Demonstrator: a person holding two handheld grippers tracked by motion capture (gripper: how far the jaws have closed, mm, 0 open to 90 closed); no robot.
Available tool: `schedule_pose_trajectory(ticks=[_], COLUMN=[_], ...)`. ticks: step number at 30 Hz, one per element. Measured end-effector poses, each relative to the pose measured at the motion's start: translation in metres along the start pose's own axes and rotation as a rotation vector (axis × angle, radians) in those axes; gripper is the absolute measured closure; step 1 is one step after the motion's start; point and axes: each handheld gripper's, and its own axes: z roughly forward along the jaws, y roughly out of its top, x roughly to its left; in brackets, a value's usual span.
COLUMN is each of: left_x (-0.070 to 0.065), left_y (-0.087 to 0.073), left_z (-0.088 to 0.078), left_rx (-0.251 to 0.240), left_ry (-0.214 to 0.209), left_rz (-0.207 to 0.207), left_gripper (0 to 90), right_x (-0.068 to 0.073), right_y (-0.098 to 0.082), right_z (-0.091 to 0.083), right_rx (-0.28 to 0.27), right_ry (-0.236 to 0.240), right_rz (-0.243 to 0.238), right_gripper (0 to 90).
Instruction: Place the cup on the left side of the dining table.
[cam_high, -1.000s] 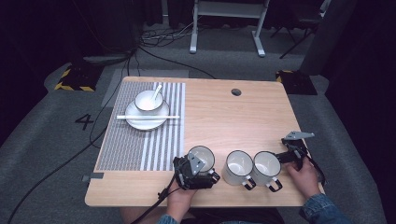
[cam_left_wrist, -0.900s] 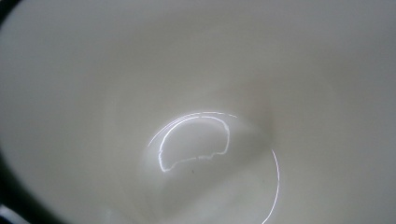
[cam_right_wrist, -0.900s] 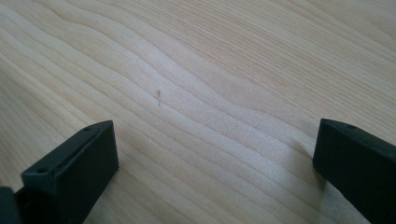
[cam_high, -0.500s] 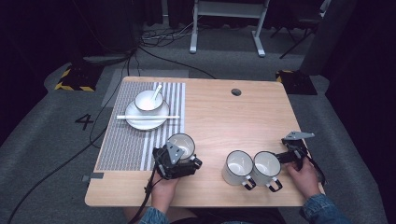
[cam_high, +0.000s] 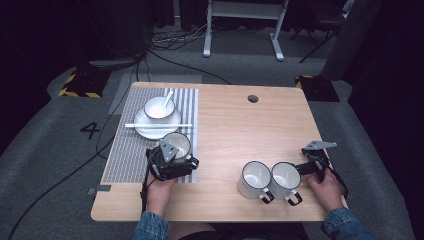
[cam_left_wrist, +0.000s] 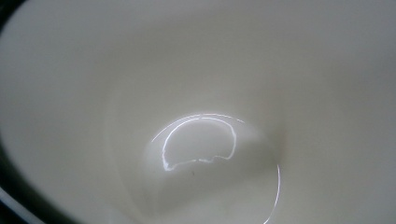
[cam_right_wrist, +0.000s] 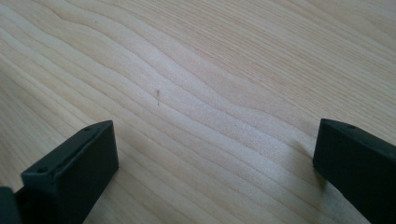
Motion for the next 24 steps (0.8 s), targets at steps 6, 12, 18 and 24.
schedule_pose_trajectory(ticks=[6, 12, 18, 24], left_x=[0.017, 0.036, 0.053, 0.07], left_y=[0.002, 0.001, -0.002, -0.007], left_z=[0.0, 0.0, 0.002, 0.006], left_rx=[0.012, 0.007, 0.0, 0.025], left_ry=[0.023, 0.029, 0.078, 0.107], left_rz=[-0.016, -0.047, -0.072, -0.108], left_gripper=[3.4, 3.4, 3.4, 3.4], right_x=[0.0, 0.0, 0.0, 0.0], right_y=[0.0, 0.0, 0.0, 0.0], right_z=[0.0, 0.0, 0.0, 0.0], right_rx=[0.0, 0.0, 0.0, -0.001], right_ry=[0.0, 0.0, 0.0, 0.0], right_rz=[0.001, 0.0, 0.0, 0.003], right_gripper=[0.2, 0.3, 0.2, 0.2])
